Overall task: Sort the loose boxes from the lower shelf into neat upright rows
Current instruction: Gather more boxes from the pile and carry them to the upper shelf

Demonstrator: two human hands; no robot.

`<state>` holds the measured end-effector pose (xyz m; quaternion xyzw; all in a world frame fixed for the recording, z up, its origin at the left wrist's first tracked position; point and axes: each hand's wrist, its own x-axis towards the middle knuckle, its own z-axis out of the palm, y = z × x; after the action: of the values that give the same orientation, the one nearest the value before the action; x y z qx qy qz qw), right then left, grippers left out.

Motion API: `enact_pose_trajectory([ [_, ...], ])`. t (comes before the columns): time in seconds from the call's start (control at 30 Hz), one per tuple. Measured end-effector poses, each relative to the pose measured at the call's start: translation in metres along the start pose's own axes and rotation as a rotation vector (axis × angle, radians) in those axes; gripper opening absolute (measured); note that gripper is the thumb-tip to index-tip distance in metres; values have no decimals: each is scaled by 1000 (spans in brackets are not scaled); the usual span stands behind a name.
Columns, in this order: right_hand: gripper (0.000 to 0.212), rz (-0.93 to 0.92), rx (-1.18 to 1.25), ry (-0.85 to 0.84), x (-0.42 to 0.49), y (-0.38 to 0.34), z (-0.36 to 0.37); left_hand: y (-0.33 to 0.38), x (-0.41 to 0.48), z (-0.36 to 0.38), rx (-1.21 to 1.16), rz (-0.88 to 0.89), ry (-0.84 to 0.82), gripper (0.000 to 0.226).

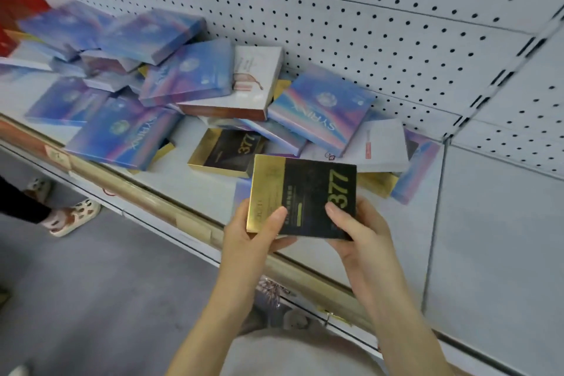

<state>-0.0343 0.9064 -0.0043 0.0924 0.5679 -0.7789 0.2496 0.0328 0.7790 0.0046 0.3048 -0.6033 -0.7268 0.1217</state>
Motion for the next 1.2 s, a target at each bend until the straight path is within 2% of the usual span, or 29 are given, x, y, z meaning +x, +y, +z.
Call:
enact_pose_trajectory([
  [0.1, 34, 27, -190, -85, 7, 9, 36, 11, 19, -36, -89, -4, 122, 28],
  [0.17, 29, 39, -217, -122, 12, 16, 65, 16, 34, -57, -226, -33, 196, 28],
  [0.23, 30, 30, -210, -147, 18, 25, 98, 21, 50, -73, -339, -75, 196, 35],
  [0.33, 27, -8, -225, -137, 31, 37, 150, 34, 77, -104, -381, -100, 183, 43],
  [0.47, 12, -60, -283, -114, 47, 48, 216, 59, 115, -162, -411, -96, 208, 44],
  [0.53, 6, -115, -315, -55, 59, 49, 241, 68, 136, -193, -436, -116, 229, 40],
  [0.7, 11, -446, -422, 189, 99, 27, 264, 81, 182, -246, -403, -177, 160, 26],
  [0.83, 14, -627, -631, 432, 132, -4, 265, 82, 206, -263, -338, -229, 128, 19],
  [0.9, 30, -558, -840, 516, 150, -12, 263, 83, 217, -268, -280, -243, 82, 17],
  [0.97, 50, -436, -1064, 515, 161, -14, 262, 87, 230, -270, -229, -248, 38, 15],
  [1.03, 60, -382, -1210, 501, 166, -14, 266, 93, 246, -265, -201, -251, -13, 15],
  [1.1, 61, -372, -1190, 477, 168, -14, 270, 99, 262, -257, -177, -231, -68, 25],
  [1.2, 53, -308, -896, 508, 168, -20, 279, 103, 279, -243, -172, -232, -134, 30],
])
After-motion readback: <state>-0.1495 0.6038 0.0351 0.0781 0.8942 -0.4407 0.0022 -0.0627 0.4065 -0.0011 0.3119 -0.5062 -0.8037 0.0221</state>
